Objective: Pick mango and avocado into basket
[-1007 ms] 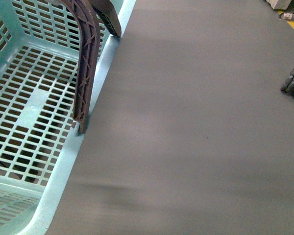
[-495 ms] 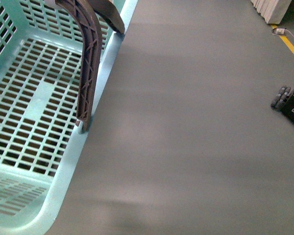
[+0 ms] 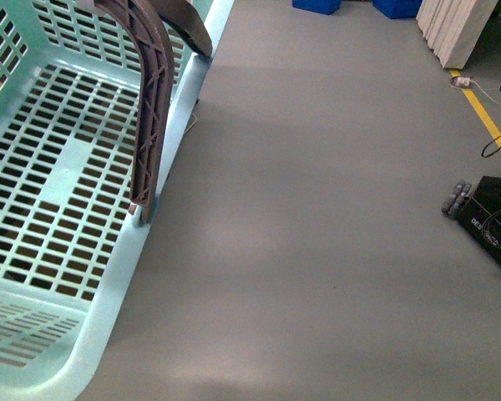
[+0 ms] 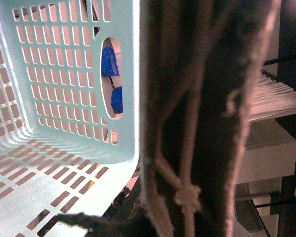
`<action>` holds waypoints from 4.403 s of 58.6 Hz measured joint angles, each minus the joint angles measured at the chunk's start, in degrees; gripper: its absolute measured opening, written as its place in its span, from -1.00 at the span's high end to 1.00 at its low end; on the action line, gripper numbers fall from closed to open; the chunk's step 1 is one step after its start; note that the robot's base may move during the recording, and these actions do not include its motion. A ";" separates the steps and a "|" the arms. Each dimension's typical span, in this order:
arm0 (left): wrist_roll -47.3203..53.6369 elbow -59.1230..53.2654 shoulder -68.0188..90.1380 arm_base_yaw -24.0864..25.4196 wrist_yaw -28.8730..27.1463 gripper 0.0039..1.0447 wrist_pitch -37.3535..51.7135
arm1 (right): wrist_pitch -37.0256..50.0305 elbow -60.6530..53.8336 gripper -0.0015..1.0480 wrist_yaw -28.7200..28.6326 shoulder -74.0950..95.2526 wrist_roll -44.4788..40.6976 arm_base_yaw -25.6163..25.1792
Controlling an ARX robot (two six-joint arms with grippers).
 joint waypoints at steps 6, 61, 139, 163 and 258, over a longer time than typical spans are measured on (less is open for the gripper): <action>0.00 0.00 0.02 0.00 -0.04 0.88 0.00 | 0.00 0.00 -0.83 0.00 0.00 0.00 0.02; -0.15 -0.02 -0.17 -0.20 0.02 0.88 0.00 | 0.07 0.00 -0.83 0.04 -0.07 0.00 0.02; 0.00 -0.09 -0.17 -0.20 0.02 0.88 0.00 | 0.04 0.00 -0.83 -0.09 0.00 0.00 0.00; 0.02 -0.09 -0.17 -0.15 -0.02 0.88 -0.02 | 0.04 0.00 -0.83 -0.04 0.00 0.00 0.00; 8.63 5.73 -0.17 -0.04 3.39 0.89 -18.14 | 0.02 0.00 -0.83 -0.22 0.00 -0.02 -0.02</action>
